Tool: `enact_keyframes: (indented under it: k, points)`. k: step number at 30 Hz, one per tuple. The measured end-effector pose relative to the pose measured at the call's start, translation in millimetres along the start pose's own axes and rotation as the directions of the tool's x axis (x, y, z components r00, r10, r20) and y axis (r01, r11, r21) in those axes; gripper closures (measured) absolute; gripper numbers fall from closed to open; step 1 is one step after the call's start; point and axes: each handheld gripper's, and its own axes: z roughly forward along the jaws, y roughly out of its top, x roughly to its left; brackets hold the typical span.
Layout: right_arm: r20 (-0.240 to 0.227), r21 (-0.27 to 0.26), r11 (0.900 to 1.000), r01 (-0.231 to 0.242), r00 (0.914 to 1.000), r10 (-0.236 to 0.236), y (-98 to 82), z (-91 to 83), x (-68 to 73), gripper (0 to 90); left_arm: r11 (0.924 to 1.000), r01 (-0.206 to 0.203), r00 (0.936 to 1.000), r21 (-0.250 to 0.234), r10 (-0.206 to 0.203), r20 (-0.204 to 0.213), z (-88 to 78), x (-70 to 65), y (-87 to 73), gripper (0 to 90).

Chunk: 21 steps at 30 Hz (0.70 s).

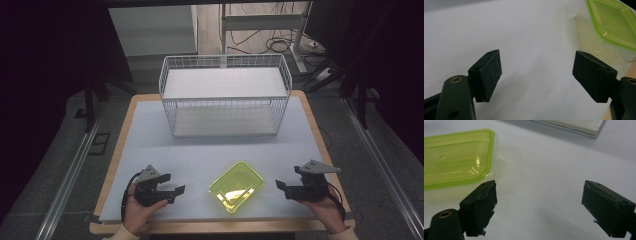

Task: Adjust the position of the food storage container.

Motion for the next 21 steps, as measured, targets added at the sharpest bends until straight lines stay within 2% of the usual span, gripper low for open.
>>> enact_keyframes:
  k: [9, 15, 17, 18, 19, 21]
  points:
    - [0.003, -0.022, 1.000, 0.001, 1.0000, -0.001, 1.3, -7.1, -1.1, 18.0, 1.0000, 0.007, 0.9999, -0.001, -0.007, -0.008, -3.3, 1.5, -0.7, 22.2]
    - [-0.003, -0.027, 1.000, 0.012, 0.9999, -0.012, -1.3, -14.3, 1.1, 23.8, 0.9998, -0.014, 0.9999, 0.016, 0.014, -0.007, 2.9, 2.1, 3.4, 21.0]
    - [-0.007, -0.026, 0.999, 0.019, 0.9998, -0.019, -2.8, -16.4, 0.7, 27.9, 0.9995, -0.021, 0.9998, 0.023, 0.021, -0.007, 6.0, 2.3, 4.4, 20.8]
    - [-0.010, -0.029, 0.999, 0.028, 0.9995, -0.029, -3.1, -18.2, 0.7, 35.6, 0.9993, -0.026, 0.9996, 0.026, 0.026, -0.007, 6.9, 1.9, 5.0, 20.5]
    - [-0.010, -0.029, 0.999, 0.028, 0.9995, -0.029, -3.1, -18.2, 0.7, 35.6, 0.9991, -0.032, 0.9995, 0.028, 0.032, -0.007, 7.6, 1.5, 5.6, 20.5]
    - [-0.020, -0.037, 0.999, 0.039, 0.9990, -0.040, -3.1, -19.5, 0.6, 45.2, 0.9985, -0.044, 0.9990, 0.031, 0.045, -0.006, 8.4, 0.6, 6.0, 20.3]
